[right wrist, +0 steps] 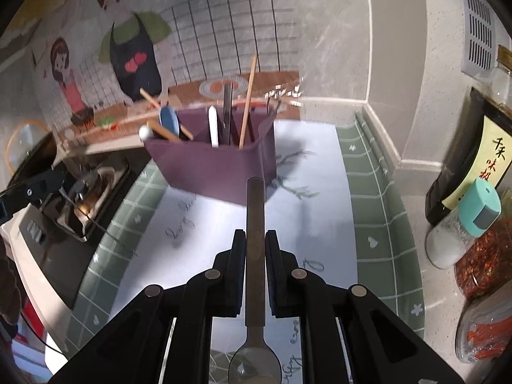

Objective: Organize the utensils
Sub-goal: 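Lift the metal spoon and ladle into the purple caddy and open both grippers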

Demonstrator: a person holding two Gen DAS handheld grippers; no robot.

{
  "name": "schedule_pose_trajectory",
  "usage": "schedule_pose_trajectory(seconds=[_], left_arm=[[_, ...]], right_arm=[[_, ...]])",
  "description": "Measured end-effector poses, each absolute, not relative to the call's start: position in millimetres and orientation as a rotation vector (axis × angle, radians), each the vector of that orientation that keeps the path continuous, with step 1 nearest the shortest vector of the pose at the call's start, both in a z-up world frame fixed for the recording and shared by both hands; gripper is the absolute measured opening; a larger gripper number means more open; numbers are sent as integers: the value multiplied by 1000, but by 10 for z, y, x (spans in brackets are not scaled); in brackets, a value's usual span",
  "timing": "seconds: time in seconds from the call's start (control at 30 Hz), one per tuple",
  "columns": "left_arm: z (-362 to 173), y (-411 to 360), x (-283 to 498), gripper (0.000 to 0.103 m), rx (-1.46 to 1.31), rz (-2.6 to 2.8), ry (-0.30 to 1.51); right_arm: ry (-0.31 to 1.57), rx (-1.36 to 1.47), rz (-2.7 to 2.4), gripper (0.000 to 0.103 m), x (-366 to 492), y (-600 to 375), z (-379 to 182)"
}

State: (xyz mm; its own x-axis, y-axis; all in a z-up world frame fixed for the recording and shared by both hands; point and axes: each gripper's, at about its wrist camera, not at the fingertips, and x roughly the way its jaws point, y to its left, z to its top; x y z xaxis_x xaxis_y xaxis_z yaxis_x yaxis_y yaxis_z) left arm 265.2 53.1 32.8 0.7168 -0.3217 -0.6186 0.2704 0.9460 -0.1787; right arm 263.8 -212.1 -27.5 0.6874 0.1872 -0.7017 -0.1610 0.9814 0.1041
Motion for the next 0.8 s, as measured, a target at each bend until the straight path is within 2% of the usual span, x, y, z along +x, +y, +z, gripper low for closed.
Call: schedule_pose_trajectory(seconds=[0.1,0.27,0.37,0.53,0.8], left_arm=[[650,502,2712,29,-52,-347,643],[1390,480,2936,29,-29,-385,528],[1661,462,3192,29,-26,-393,507],[1685,412,3615,29,3,-382,537],[1215,425,4118,30,5,-395,637]], right_arm=[[669,57,213,11,2683,-2089,161],[340,106,245,11,2735,-2057,1274],[257,109,268,11,2899,-1982,1549],[276,131,264,11,3330,-1856,1371],[346,159,224,11,3958,-1727,769]])
